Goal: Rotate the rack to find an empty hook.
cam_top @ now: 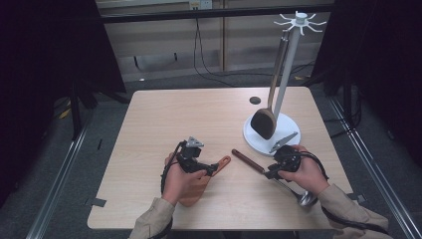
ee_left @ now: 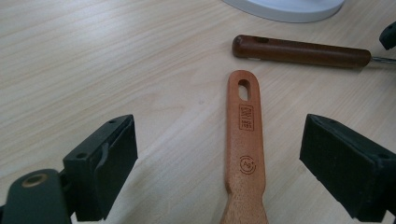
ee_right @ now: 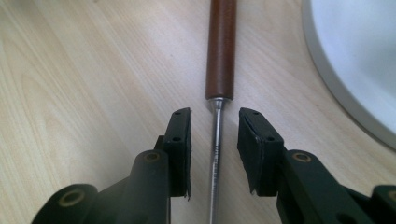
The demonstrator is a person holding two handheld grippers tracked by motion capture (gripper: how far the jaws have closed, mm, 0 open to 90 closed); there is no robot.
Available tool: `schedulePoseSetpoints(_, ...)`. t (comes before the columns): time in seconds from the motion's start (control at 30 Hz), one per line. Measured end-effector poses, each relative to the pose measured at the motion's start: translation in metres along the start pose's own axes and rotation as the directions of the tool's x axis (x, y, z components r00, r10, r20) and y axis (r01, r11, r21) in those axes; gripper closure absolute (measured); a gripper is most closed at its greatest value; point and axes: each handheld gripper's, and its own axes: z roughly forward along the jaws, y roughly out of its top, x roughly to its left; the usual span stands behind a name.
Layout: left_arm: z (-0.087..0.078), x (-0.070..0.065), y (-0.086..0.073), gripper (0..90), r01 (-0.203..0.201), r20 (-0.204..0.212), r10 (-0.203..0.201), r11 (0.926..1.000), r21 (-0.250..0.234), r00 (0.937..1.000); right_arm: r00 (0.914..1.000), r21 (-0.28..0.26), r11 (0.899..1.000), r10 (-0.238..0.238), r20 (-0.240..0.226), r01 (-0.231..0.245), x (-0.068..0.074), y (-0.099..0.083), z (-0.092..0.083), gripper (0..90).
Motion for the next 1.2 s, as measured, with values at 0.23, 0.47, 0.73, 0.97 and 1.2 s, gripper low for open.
schedulePoseSetpoints(0.23,0.001,-0.001,0.000,11.1,-0.009,0.000,0.009,0.9999,0.007,1.0000,0.9994,0.042,0.999,-0.026,0.020,0.025,0.005,0.001,0.004,67.8)
schedulePoseSetpoints(0.47,0.001,-0.001,0.001,11.1,-0.009,0.003,0.009,1.0000,0.000,1.0000,0.9982,0.060,0.997,-0.045,0.040,0.043,0.007,0.003,0.006,73.7)
schedulePoseSetpoints(0.73,0.000,0.000,0.002,11.1,-0.014,0.002,0.014,0.9999,0.002,0.9999,0.9978,0.075,0.996,-0.049,0.045,0.045,0.009,0.003,0.007,77.3)
schedulePoseSetpoints(0.97,-0.001,-0.001,0.002,11.1,0.000,0.002,0.000,0.9999,-0.011,1.0000,0.9964,0.095,0.994,-0.059,0.061,0.053,0.010,0.003,0.010,77.8)
schedulePoseSetpoints(1.2,-0.002,0.000,0.003,11.0,-0.009,0.004,0.009,0.9999,-0.011,0.9999,0.9946,0.117,0.991,-0.071,0.076,0.062,0.011,0.003,0.014,80.7)
